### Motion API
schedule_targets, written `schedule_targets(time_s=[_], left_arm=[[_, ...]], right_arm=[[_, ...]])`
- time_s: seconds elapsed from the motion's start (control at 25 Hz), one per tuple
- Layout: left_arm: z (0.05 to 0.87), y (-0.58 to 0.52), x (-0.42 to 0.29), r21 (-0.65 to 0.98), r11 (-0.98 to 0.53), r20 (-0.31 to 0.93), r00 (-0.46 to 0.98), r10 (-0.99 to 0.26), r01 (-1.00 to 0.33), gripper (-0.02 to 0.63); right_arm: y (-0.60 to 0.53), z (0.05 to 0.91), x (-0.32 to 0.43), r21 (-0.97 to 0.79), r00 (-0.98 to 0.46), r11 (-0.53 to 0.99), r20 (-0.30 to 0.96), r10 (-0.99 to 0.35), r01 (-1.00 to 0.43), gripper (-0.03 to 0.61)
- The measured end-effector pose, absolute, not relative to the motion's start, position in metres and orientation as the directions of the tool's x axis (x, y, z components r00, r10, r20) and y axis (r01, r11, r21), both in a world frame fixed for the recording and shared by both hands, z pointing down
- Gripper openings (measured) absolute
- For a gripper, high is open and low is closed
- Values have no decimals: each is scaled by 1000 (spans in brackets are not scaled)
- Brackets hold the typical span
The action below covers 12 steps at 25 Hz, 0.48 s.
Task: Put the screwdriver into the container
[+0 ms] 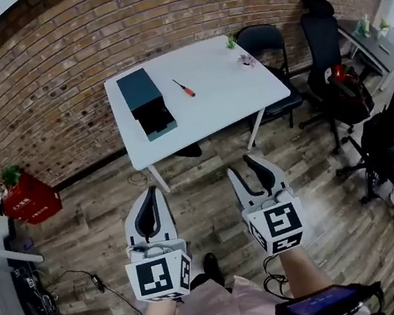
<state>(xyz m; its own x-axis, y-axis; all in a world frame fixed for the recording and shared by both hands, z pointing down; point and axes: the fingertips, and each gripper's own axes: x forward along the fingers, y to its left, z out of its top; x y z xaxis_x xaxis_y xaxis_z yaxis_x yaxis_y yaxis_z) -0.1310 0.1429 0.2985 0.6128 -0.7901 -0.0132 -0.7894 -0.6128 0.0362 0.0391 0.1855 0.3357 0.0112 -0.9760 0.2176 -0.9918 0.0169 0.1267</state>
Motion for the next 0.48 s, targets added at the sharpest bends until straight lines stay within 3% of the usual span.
schedule_targets(time_s=[0.48], left_arm=[[297, 71, -115, 44, -655, -16, 655, -755, -754, 12]], right_arm=[[113, 321, 54, 154, 61, -30, 199, -978, -988, 153]])
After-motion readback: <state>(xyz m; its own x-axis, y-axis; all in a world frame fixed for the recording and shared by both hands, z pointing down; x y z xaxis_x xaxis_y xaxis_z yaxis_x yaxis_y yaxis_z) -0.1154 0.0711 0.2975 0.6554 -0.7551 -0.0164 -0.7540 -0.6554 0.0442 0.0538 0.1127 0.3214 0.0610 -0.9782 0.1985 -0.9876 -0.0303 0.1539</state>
